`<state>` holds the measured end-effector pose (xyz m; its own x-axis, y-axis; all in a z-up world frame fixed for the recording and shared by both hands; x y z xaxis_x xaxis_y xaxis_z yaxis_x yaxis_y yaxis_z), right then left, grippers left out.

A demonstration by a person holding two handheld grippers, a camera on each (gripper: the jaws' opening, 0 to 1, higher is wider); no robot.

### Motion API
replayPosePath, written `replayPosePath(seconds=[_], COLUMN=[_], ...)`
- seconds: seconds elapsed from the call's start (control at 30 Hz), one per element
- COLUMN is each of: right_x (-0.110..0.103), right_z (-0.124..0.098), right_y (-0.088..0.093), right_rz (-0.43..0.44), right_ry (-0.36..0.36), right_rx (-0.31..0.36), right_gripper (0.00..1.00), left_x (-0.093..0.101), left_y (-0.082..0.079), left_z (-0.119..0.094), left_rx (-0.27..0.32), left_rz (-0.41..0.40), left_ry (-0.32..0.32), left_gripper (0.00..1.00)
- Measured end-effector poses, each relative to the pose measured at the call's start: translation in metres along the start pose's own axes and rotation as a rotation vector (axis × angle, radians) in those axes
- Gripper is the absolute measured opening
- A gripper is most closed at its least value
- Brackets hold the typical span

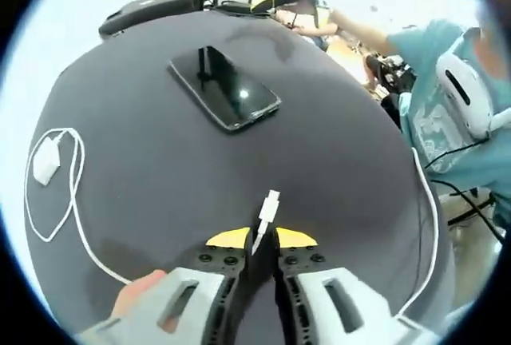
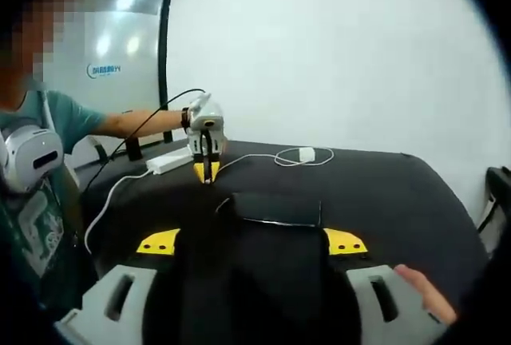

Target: Connect the charging cable to the phone, plug the charger into the socket, and turn on the power strip switch to charge the phone.

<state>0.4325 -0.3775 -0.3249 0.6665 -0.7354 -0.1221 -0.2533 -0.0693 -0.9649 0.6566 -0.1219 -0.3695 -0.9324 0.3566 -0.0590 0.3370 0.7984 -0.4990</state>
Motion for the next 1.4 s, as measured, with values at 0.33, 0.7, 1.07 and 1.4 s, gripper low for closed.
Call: replayPosePath(seconds=[0.33, 0.7, 1.07, 1.4], right_x=[-0.001, 0.003, 0.011, 0.001], right_z=[0.004, 0.008, 0.022, 0.01], right_y=[0.003, 0.004, -0.001, 0.008], right_rz=[0.003, -0.004, -0.022, -0.026], right_ry=[-0.002, 0.001, -0.058, -0.067], right_rx=[-0.002, 0.022, 0.042, 0.058], right_gripper=[0.65, 0.65, 0.69, 0.67], left_x=[0.006, 0.039, 0.057, 0.057], left_y=[-0.004, -0.014, -0.022, -0.02], left_z=[-0.001, -0.015, -0.01, 0.002], left_rx=[-0.06, -0.182, -0.295, -0.114], left_rz=[-0.006, -0.103, -0.22, -0.06], left_ry=[-0.036, -0.247, -0.37, -0.282], left_gripper=[0.01, 0.01, 0.01, 0.02])
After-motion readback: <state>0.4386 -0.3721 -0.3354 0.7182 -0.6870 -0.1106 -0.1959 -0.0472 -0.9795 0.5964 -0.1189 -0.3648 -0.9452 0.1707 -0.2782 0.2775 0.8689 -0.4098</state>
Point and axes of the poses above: the point that each gripper's makers call its tool centre point, and the gripper's own axes: z roughly forward along the fingers, x roughly to its right, y roughly out of its underside, the point moved 6 cm from there along -z, roughly backward along the fingers, and after that the axes turned 15 degrees about -y, right-handed, at the moved point
